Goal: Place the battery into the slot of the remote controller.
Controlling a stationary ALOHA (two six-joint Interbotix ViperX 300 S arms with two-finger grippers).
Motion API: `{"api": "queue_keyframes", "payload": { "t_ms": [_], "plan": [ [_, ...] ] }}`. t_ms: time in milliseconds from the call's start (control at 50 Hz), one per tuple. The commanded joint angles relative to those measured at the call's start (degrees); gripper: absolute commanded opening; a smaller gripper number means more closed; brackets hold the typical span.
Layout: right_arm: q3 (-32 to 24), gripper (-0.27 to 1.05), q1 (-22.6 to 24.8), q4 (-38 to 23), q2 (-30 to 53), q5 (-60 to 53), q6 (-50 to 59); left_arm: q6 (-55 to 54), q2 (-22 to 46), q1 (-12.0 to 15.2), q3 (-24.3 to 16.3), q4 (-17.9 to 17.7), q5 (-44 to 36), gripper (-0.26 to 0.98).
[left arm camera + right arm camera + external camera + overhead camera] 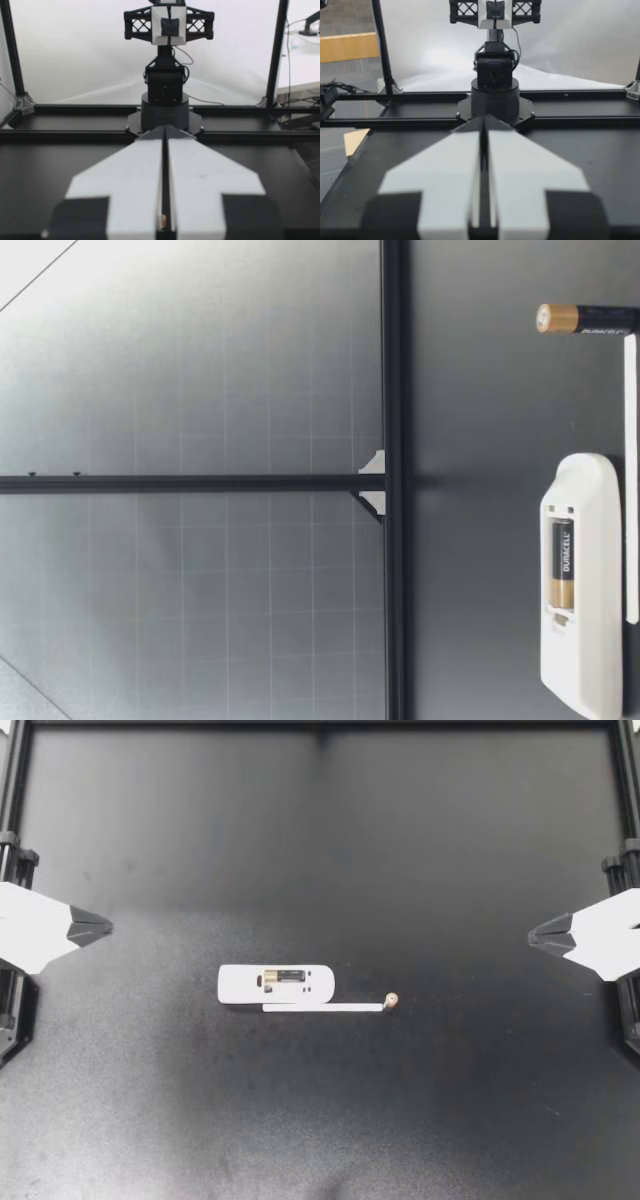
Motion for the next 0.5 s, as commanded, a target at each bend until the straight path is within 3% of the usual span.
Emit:
{"api": "queue_keyframes", "payload": {
  "t_ms": [0,300,480],
  "plan": [
    [-1.1,-0.22,0.1,-0.1,0.3,-0.8,0.2,0.3,0.7,0.2,-1.2,-0.1,-0.4,-0.22],
    [-4.6,-0.22,-0.4,0.2,6.2,-0.7,0.7,0.4,0.7,0.2,-0.8,-0.1,-0.4,-0.23],
    [-11.1,-0.22,-3.5,2.0,15.9,10.9,1.0,0.4,1.1,0.2,-0.7,-0.1,-0.4,-0.23]
  ]
}}
